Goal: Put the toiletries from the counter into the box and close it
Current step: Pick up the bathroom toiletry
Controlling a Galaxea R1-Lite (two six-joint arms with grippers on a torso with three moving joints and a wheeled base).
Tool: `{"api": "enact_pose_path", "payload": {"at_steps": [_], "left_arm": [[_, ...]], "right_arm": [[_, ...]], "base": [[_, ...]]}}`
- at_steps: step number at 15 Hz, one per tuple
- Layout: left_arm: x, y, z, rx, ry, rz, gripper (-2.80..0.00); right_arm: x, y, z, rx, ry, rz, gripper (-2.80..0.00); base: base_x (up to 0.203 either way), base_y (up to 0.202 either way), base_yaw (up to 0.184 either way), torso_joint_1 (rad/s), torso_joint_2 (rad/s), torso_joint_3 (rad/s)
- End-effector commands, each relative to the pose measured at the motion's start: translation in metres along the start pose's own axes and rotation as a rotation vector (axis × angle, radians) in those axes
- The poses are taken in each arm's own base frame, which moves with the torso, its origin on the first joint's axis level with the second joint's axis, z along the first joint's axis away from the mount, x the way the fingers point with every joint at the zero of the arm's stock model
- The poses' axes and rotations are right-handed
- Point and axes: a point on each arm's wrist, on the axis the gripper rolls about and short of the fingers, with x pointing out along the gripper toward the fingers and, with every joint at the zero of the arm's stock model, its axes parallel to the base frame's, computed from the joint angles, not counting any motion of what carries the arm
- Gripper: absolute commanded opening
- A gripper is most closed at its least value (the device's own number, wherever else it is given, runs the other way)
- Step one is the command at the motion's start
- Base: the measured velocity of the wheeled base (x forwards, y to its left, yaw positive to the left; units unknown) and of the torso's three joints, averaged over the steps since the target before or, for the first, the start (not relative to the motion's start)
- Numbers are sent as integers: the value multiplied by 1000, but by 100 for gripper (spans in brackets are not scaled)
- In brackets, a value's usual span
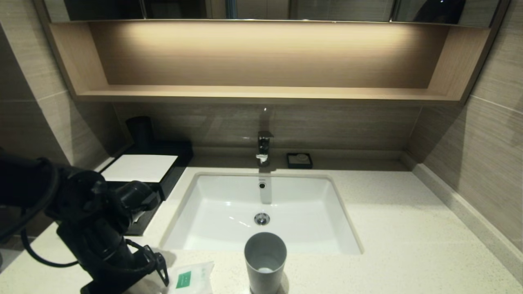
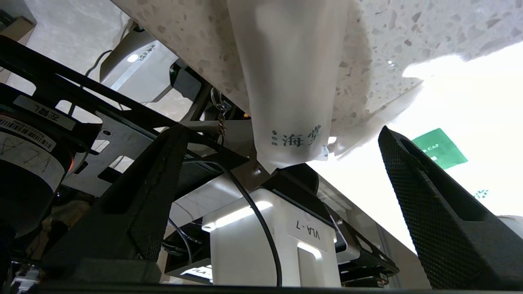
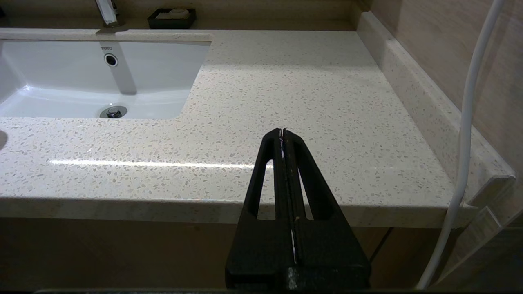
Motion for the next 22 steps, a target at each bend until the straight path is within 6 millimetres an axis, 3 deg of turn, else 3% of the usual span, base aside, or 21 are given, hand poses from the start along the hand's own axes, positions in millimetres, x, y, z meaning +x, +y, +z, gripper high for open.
{"api": "enact_pose_path", "payload": {"at_steps": [1,21,22], "left_arm": [[1,0,1,-9,-6,13,0],[5,2,1,-9,-12,8,0],[5,2,1,-9,-12,9,-280]], "right_arm": [[0,0,0,0,2,0,-280],[0,0,0,0,2,0,-280],[0,0,0,0,2,0,-280]], "base": [[0,0,0,0,0,0],[0,0,0,0,0,0],[0,0,0,0,0,0]]}}
